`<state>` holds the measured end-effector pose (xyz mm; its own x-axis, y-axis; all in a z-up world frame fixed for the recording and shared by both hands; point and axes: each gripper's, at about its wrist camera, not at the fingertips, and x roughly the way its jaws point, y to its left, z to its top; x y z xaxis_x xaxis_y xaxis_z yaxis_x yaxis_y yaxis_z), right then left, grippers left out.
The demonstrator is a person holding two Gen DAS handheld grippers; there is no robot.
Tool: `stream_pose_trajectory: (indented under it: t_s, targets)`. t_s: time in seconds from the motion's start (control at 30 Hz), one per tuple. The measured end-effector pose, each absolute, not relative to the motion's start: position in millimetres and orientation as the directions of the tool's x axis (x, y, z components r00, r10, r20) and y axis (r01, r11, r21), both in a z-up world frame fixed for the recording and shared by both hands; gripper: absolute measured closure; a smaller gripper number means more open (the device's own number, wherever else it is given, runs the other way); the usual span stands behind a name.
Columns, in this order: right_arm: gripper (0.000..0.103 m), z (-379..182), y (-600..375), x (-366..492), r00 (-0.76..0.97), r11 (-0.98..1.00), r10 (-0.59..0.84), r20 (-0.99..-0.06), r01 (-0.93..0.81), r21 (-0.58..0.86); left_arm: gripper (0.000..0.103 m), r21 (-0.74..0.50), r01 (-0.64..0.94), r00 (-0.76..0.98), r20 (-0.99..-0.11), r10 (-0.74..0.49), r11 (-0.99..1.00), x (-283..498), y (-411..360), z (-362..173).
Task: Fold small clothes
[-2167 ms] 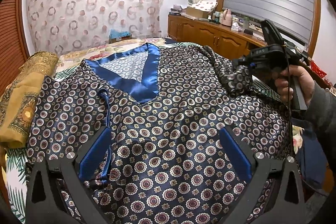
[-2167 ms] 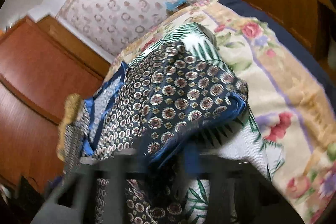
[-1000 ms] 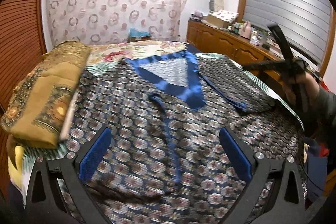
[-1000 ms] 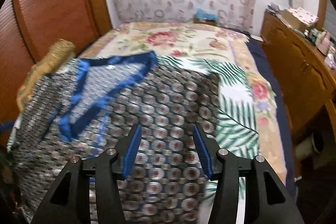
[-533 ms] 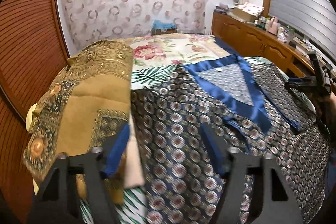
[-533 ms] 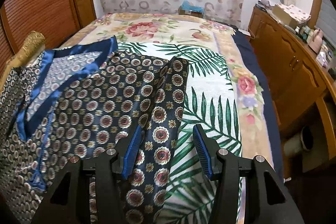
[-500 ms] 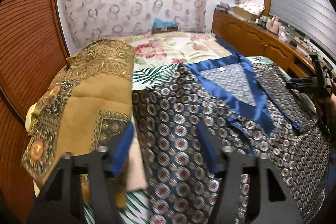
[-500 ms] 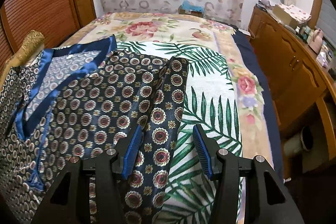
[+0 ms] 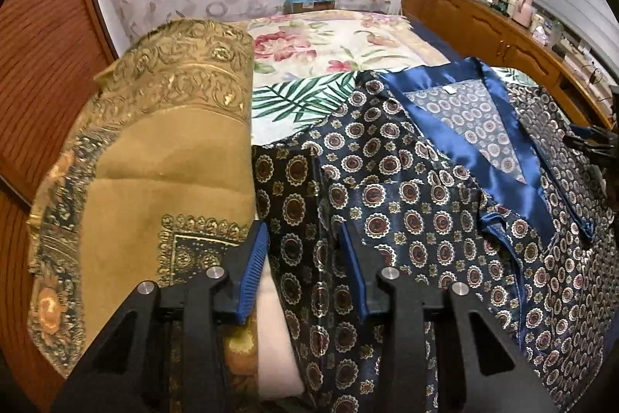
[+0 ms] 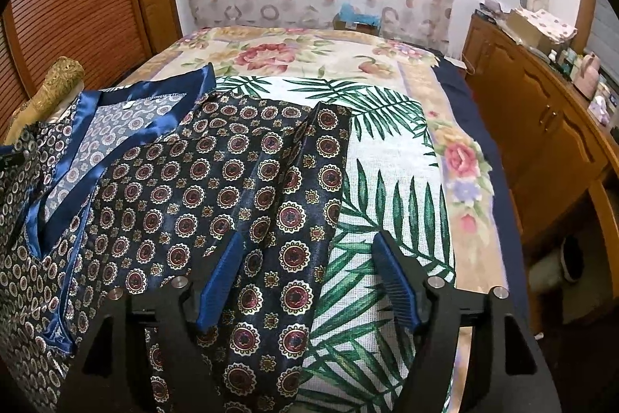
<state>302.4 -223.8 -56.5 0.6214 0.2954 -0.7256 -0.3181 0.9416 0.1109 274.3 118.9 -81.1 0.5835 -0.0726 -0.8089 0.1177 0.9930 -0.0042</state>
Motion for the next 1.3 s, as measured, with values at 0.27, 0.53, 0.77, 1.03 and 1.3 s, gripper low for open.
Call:
stream_pose_trajectory:
  t_s: [0.27, 0.53, 0.77, 1.03, 1.3]
  targets:
    - [0.025, -57.0, -221.7, 302.4, 0.619, 0.941, 0.295, -0.728, -0.322, 0.107, 0.100, 0.034, 0.123, 0.635, -0.770, -0.053, 0.992, 269.5, 114.6, -63.1]
    - [0.024, -57.0, -221.8, 302.0, 0.620, 0.941, 0.293, -0.728, -0.322, 0.105, 0.100, 0.017, 0.057, 0.705, -0.708, -0.028, 0.998, 257.1, 139.0, -33.9]
    - [0.050, -52.0, -219.9, 318.4, 0.597, 0.928, 0.310, -0.740, -0.359, 0.100, 0.101, -0.048, 0.139, 0.727, -0.674, -0.135, 0.989, 239.1, 125.3, -24.8]
    - [0.099, -43.9, -206.3, 322.6, 0.611, 0.927, 0.286, -0.739, -0.371, 0.052, 0.101, -0.068, 0.222, 0.765, -0.606, -0.217, 0.973, 196.2, 98.4, 5.7]
    - [0.100, 9.0, -202.7, 234.2, 0.836, 0.965, 0.169, -0.522, -0.247, -0.084, 0.101, -0.064, 0.259, 0.816, -0.519, -0.254, 0.964, 126.3, 89.4, 43.9]
